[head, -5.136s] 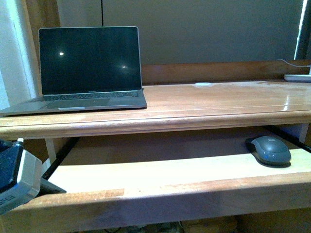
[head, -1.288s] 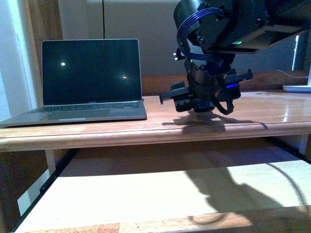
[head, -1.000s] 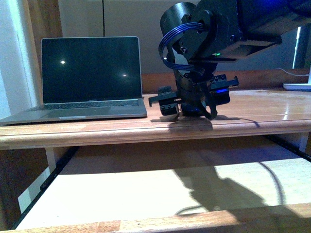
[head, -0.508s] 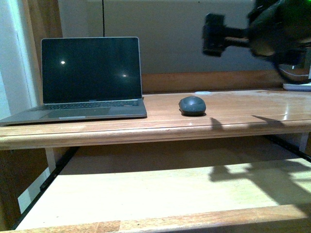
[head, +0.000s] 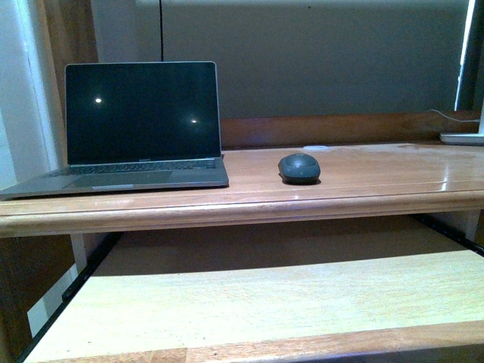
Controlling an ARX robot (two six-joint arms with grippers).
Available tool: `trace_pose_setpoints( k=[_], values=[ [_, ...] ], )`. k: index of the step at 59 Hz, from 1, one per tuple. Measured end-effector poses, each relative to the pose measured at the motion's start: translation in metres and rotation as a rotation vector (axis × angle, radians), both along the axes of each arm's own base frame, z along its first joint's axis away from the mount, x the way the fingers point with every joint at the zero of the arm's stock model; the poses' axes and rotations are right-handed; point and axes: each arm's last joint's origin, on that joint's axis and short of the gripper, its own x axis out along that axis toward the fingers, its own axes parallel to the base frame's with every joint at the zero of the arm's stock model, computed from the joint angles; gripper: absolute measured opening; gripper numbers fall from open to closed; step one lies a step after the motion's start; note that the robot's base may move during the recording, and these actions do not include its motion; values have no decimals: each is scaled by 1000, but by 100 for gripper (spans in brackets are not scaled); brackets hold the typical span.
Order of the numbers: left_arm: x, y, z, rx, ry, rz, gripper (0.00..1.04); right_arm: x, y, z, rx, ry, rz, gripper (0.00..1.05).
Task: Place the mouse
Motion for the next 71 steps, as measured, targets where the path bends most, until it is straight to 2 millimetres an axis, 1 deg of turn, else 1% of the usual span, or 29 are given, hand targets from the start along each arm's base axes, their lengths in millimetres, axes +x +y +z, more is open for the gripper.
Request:
trace_pose_setpoints(
  k=[7, 12, 19, 30, 35, 40, 46, 47, 48, 51, 52, 54, 55, 60, 64, 71],
  values=[
    [0, 0, 0, 0, 0, 0, 97, -9, 2, -21, -61, 24, 2, 97],
    [0, 0, 0, 0, 0, 0, 97, -7, 8, -30, -89, 25, 1, 97],
    [0, 0, 0, 0, 0, 0, 97, 1, 21, -32, -111, -3, 9, 97],
    [0, 0, 0, 0, 0, 0, 97, 22, 48, -32, -111, -37, 26, 97],
    [0, 0, 0, 0, 0, 0, 97, 39, 62, -30, -110, -53, 14, 97],
    [0, 0, 0, 0, 0, 0, 97, 54, 70, -28, -108, -63, 0, 97],
    [0, 0, 0, 0, 0, 0, 97, 77, 81, -26, -112, -74, -28, 97],
    [0, 0, 0, 0, 0, 0, 97, 82, 84, -25, -113, -75, -36, 97],
    [0, 0, 0, 0, 0, 0, 97, 126, 108, -21, -125, -95, -62, 97],
    [0, 0, 0, 0, 0, 0, 97, 128, 111, -23, -136, -86, -72, 97],
    [0, 0, 0, 0, 0, 0, 97, 132, 114, -24, -153, -77, -92, 97],
    [0, 0, 0, 0, 0, 2, 97, 142, 121, -24, -174, -68, -139, 97],
    [0, 0, 0, 0, 0, 0, 97, 151, 126, -24, -185, -67, -172, 97],
    [0, 0, 0, 0, 0, -2, 97, 179, 141, -20, -177, -100, -193, 97],
    [0, 0, 0, 0, 0, 4, 97, 179, 143, -29, -192, -74, -187, 97],
    [0, 0, 0, 0, 0, 3, 97, 180, 143, -28, -181, -76, -174, 97]
  ],
)
